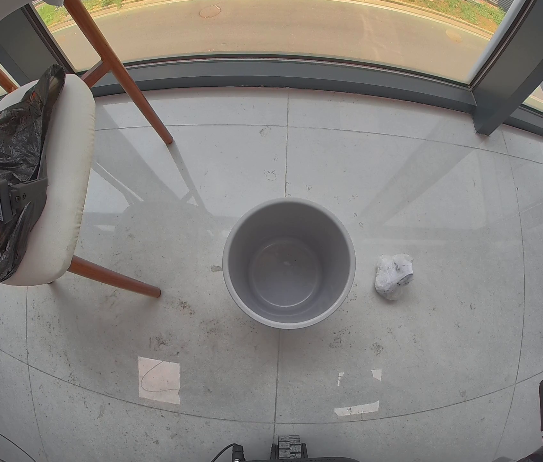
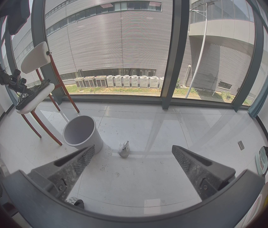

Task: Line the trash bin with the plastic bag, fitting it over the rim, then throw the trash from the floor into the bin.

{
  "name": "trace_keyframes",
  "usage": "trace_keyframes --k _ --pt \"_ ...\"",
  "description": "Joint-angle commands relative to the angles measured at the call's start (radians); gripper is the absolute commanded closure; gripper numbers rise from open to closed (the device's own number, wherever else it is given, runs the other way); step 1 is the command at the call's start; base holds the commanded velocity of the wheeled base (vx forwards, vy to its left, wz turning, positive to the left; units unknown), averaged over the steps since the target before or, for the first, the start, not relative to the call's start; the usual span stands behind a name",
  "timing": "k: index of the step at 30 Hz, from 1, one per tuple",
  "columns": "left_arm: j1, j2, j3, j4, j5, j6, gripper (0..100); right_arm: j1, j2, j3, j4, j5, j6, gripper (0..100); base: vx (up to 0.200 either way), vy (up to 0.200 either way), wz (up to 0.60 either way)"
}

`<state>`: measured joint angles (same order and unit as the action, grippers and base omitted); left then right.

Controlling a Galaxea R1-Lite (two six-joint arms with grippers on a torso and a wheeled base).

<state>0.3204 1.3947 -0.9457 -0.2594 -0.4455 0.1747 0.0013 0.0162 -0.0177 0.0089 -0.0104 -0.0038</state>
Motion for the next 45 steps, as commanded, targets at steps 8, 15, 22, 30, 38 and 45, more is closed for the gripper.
trace_keyframes --k 8,15,22,30,38,45 --pt "-0.067 0.02 0.039 -0.018 0.048 0.006 0 0.0 -0.004 0.016 0.0 0.0 -0.001 0 0.0 0.0 0.0" --pt "-0.11 0.024 0.101 -0.139 0.107 0.058 0 0.0 -0.004 0.016 0.0 0.0 -0.001 0 0.0 0.0 0.0" --pt "-0.107 0.035 0.114 -0.143 0.108 0.144 100 0.0 -0.004 0.016 0.0 0.0 -0.002 0 0.0 0.0 0.0" --pt "-0.103 0.023 0.087 -0.129 0.099 0.121 100 0.0 -0.004 0.016 0.0 0.0 -0.001 0 0.0 0.0 0.0" --pt "-0.118 -0.091 0.079 -0.136 -0.144 -0.294 100 0.0 -0.004 0.016 0.0 0.0 -0.002 0 0.0 0.0 0.0" --pt "-0.189 -0.181 0.09 -0.132 -0.407 -0.397 100 0.0 -0.004 0.016 0.0 0.0 -0.002 0 0.0 0.0 0.0"
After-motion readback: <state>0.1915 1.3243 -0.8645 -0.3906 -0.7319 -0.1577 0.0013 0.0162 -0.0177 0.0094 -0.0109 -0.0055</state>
